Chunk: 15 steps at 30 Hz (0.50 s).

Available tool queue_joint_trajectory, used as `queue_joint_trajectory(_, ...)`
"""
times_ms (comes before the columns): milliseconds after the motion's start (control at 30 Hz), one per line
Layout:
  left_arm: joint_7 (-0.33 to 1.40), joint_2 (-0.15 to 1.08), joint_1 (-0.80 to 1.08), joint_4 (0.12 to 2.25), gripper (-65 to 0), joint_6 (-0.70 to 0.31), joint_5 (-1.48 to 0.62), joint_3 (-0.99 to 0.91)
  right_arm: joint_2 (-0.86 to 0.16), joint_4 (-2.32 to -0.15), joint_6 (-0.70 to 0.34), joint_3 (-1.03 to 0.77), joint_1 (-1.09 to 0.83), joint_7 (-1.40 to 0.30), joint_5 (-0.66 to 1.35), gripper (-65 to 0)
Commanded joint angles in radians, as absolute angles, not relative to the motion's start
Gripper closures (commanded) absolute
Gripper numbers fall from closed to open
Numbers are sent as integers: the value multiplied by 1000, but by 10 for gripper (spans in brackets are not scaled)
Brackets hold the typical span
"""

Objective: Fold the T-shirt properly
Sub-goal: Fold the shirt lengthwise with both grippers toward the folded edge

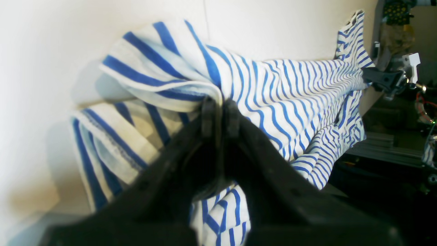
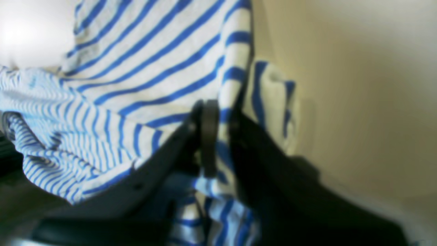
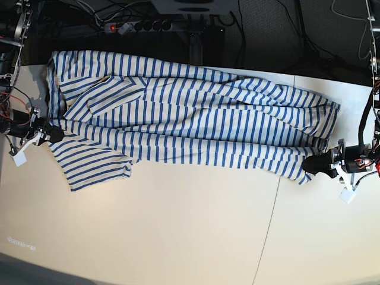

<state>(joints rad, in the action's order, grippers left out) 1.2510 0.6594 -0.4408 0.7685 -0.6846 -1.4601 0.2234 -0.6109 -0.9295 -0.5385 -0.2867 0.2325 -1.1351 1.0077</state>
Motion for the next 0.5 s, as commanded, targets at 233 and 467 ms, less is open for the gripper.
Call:
queue_joint_trajectory(233, 1232, 681, -468, 783, 0, -698, -1481, 218, -637, -943, -631, -292, 323, -1024, 967, -364)
queue_joint_trajectory(467, 1232, 681, -468, 783, 0, -698, -1481, 218, -627, -925, -629, -289, 445, -960, 828, -364)
